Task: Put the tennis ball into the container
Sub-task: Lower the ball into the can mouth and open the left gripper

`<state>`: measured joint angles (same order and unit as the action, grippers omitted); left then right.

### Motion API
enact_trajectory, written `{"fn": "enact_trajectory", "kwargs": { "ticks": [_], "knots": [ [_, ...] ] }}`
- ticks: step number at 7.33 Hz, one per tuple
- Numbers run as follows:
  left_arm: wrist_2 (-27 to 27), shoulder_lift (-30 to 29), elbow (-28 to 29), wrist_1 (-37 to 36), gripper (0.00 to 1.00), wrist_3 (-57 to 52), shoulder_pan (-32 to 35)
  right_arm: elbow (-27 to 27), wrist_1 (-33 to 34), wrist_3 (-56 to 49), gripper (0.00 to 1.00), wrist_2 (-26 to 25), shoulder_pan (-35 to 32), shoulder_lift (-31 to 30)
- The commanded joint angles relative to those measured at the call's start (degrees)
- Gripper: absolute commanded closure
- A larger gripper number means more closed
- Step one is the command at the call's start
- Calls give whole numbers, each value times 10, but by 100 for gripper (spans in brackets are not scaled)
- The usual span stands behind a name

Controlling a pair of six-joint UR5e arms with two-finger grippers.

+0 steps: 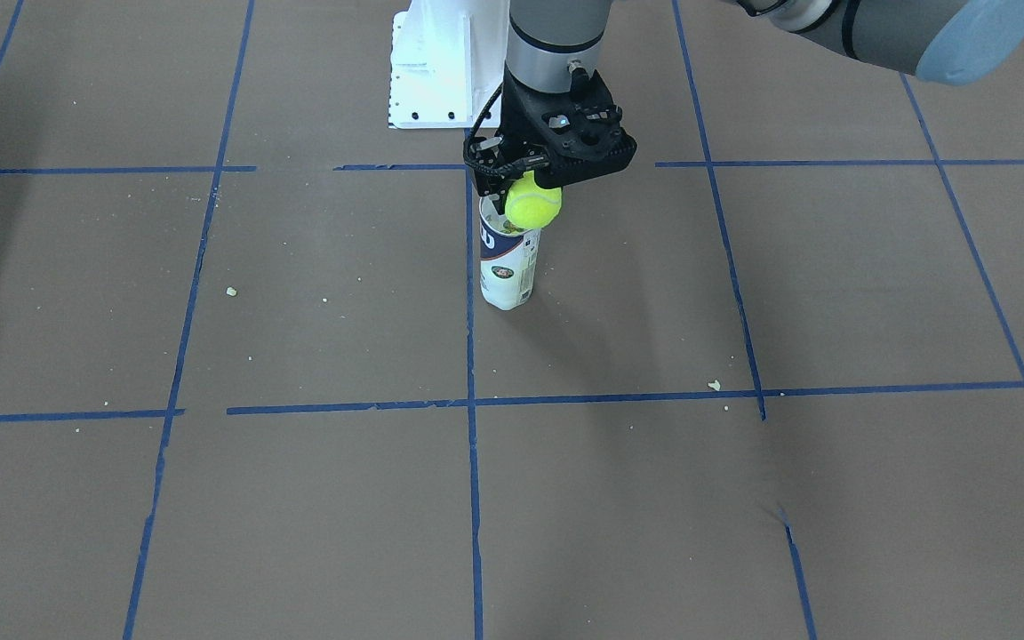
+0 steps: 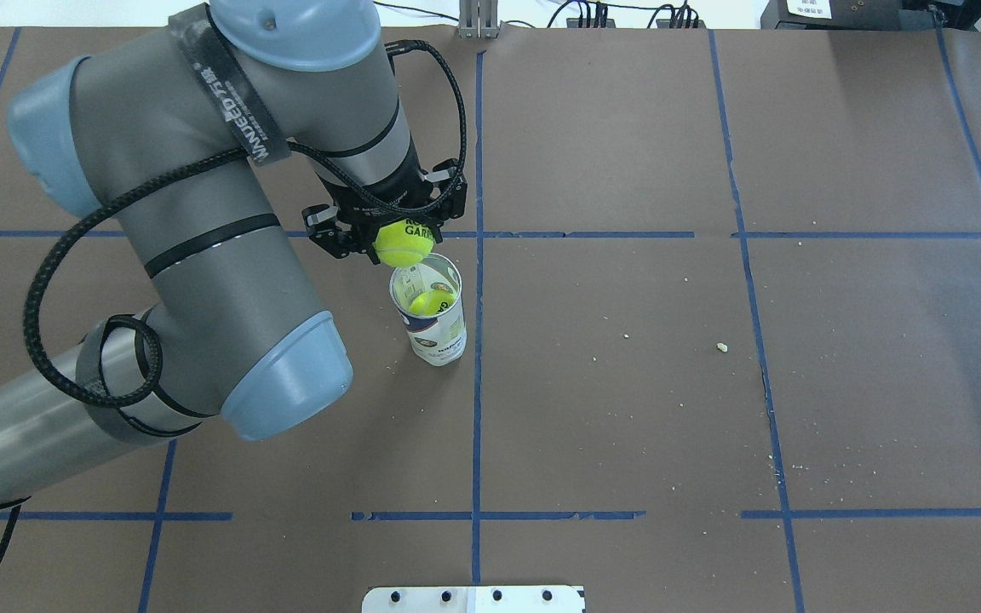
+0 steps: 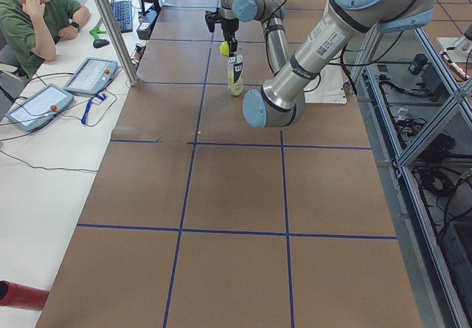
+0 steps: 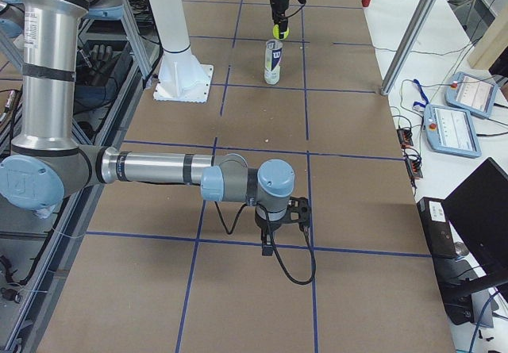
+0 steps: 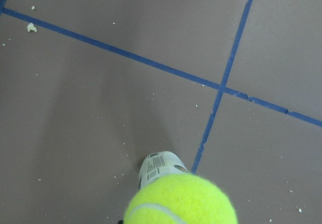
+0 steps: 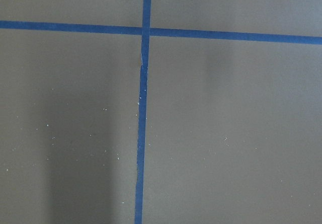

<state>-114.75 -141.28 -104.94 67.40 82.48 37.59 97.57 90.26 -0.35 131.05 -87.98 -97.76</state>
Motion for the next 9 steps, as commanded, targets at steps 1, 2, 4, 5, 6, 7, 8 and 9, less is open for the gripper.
{"fn": "enact_trajectory", "kwargs": {
  "ticks": [1,2,4,5,6,7,8,9],
  "knots": [
    [1,0,3,0,72,0,-10,0,0,0,0,0,0,0],
    [1,-1,4,0,69,0,-10,0,0,0,0,0,0,-1],
    [1,-1,8,1,33,0,-11,1,0,0,0,0,0,-1],
    [1,-3,8,2,4,0,-11,0,0,0,0,0,0,0],
    [1,-3,7,2,1,0,-10,1,0,0,0,0,0,0],
    [1,-3,6,2,0,-1,-10,0,0,0,0,0,0,-1],
    [1,-3,4,2,0,-1,-10,0,0,0,0,0,0,0],
    [2,1,-3,2,0,-7,-10,0,0,0,0,0,0,0]
  ]
}}
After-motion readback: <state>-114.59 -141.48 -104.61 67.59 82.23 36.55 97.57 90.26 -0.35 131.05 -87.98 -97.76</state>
